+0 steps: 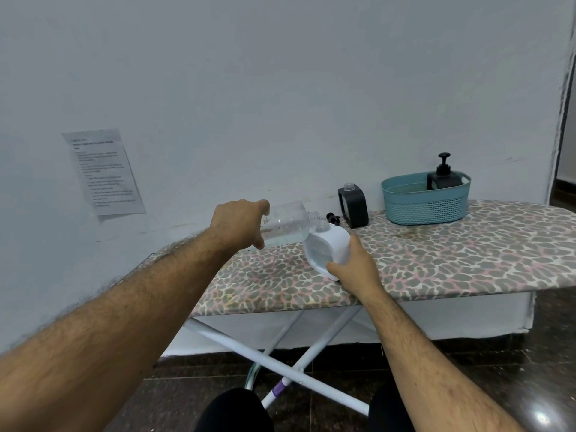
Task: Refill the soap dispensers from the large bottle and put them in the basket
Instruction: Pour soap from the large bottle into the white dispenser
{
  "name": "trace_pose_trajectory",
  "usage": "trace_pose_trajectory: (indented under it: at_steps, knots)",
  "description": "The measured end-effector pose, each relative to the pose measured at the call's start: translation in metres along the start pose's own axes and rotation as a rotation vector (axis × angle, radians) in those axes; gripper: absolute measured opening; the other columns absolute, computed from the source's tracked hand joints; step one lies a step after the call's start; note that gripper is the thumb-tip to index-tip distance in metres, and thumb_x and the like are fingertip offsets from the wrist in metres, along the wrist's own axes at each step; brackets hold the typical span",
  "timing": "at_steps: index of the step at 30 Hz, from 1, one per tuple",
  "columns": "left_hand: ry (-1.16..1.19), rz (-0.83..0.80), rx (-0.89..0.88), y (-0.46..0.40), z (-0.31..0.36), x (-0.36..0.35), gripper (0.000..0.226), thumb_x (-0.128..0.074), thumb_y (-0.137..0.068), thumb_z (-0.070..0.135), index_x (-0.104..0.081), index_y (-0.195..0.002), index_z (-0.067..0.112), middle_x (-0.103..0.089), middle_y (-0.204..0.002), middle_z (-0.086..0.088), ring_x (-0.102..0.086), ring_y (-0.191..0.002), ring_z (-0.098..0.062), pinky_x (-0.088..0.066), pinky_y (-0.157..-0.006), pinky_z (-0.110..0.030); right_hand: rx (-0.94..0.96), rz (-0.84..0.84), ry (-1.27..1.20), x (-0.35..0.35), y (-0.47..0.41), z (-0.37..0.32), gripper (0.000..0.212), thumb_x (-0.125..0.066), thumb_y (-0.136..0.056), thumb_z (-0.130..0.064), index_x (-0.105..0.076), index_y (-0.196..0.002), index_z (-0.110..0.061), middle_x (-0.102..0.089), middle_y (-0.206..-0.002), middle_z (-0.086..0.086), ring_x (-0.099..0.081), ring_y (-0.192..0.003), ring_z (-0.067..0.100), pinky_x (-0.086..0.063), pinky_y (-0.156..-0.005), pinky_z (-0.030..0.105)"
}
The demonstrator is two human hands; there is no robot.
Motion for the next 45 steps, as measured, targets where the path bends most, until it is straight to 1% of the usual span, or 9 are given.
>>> trace_pose_trajectory:
  at_steps: [12, 19, 27, 31, 35, 37, 39, 43, 45]
  knots:
    - [-0.001, 0.008, 0.001, 0.000, -0.001, -0.001, 0.068, -0.084, -0.074, 0.039, -0.048, -0.131, 0.028, -0.070, -0.107, 0.002, -0.055, -0.067, -0.015, -0.044, -0.060, -0.027, -0.003, -0.002, -0.016, 0.001, 0.001, -0.002, 0.076, -0.074, -0.078, -0.021, -0.036, -0.143, -0.020, -0.058, -0.126, 0.007, -0.059, -0.108, 0.027, -0.060, -0.079, 0.047]
    - [0.032, -0.001, 0.015, 0.004, -0.001, -0.004, 0.068, -0.083, -0.074, 0.039, -0.048, -0.131, 0.028, -0.070, -0.109, 0.002, -0.052, -0.060, -0.013, -0.052, -0.064, -0.029, -0.009, -0.003, -0.014, 0.001, 0.002, -0.001, 0.075, -0.073, -0.078, -0.020, -0.036, -0.143, -0.020, -0.058, -0.126, 0.007, -0.059, -0.108, 0.027, -0.059, -0.081, 0.045]
    - [0.094, -0.012, 0.030, 0.010, -0.002, -0.010, 0.069, -0.083, -0.074, 0.040, -0.047, -0.131, 0.027, -0.069, -0.110, 0.002, -0.056, -0.065, -0.015, -0.058, -0.069, -0.033, -0.014, -0.003, -0.020, 0.001, 0.002, -0.002, 0.077, -0.074, -0.077, -0.021, -0.035, -0.143, -0.021, -0.058, -0.126, 0.007, -0.060, -0.107, 0.028, -0.060, -0.077, 0.047]
    - [0.122, -0.011, 0.032, 0.013, -0.003, -0.021, 0.071, -0.083, -0.073, 0.043, -0.046, -0.131, 0.026, -0.068, -0.112, 0.002, -0.059, -0.067, -0.015, -0.059, -0.068, -0.034, -0.015, -0.007, -0.022, 0.001, 0.002, -0.001, 0.077, -0.073, -0.077, -0.021, -0.035, -0.143, -0.021, -0.058, -0.125, 0.007, -0.060, -0.106, 0.028, -0.060, -0.078, 0.046]
    - [0.194, -0.018, 0.049, 0.016, -0.006, -0.031, 0.069, -0.083, -0.073, 0.046, -0.047, -0.129, 0.027, -0.067, -0.112, 0.004, -0.059, -0.058, -0.009, -0.058, -0.062, -0.032, -0.013, -0.004, -0.031, 0.001, 0.001, 0.000, 0.077, -0.073, -0.077, -0.021, -0.035, -0.144, -0.021, -0.058, -0.125, 0.006, -0.059, -0.107, 0.027, -0.058, -0.082, 0.045]
    - [0.222, -0.026, 0.054, 0.019, -0.007, -0.036, 0.068, -0.082, -0.073, 0.046, -0.046, -0.128, 0.027, -0.066, -0.113, 0.005, -0.058, -0.061, -0.009, -0.056, -0.059, -0.031, -0.010, -0.006, -0.036, 0.000, 0.001, 0.000, 0.076, -0.073, -0.077, -0.021, -0.035, -0.143, -0.021, -0.058, -0.125, 0.006, -0.059, -0.107, 0.026, -0.058, -0.082, 0.046]
    - [0.275, -0.039, 0.064, 0.023, -0.007, -0.040, 0.068, -0.082, -0.074, 0.046, -0.046, -0.128, 0.027, -0.065, -0.114, 0.006, -0.062, -0.063, -0.011, -0.054, -0.053, -0.028, -0.019, -0.017, -0.044, 0.001, 0.001, 0.000, 0.075, -0.072, -0.078, -0.020, -0.035, -0.143, -0.020, -0.057, -0.125, 0.006, -0.058, -0.106, 0.027, -0.060, -0.078, 0.044]
    - [0.404, -0.046, 0.102, 0.027, -0.010, -0.051, 0.069, -0.084, -0.070, 0.048, -0.046, -0.125, 0.028, -0.063, -0.112, 0.007, -0.064, -0.059, -0.011, -0.053, -0.047, -0.027, -0.046, -0.070, -0.139, 0.002, 0.000, 0.002, 0.074, -0.074, -0.077, -0.017, -0.036, -0.141, -0.023, -0.054, -0.119, 0.004, -0.062, -0.098, 0.027, -0.060, -0.058, 0.035]
    - [0.471, -0.027, 0.126, 0.029, -0.012, -0.055, 0.071, -0.085, -0.067, 0.050, -0.046, -0.123, 0.028, -0.063, -0.107, 0.007, -0.065, -0.063, -0.012, -0.049, -0.042, -0.024, -0.048, -0.097, -0.206, 0.003, 0.000, 0.002, 0.074, -0.075, -0.076, -0.016, -0.038, -0.140, -0.024, -0.054, -0.120, 0.004, -0.063, -0.096, 0.026, -0.058, -0.054, 0.031]
Point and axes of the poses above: each hand's wrist, its own y-axis away from the middle knuckle, its own x-axis out of the back of the hand, z = x × y, the point moved 6 cm from there along -y, towards the middle knuckle
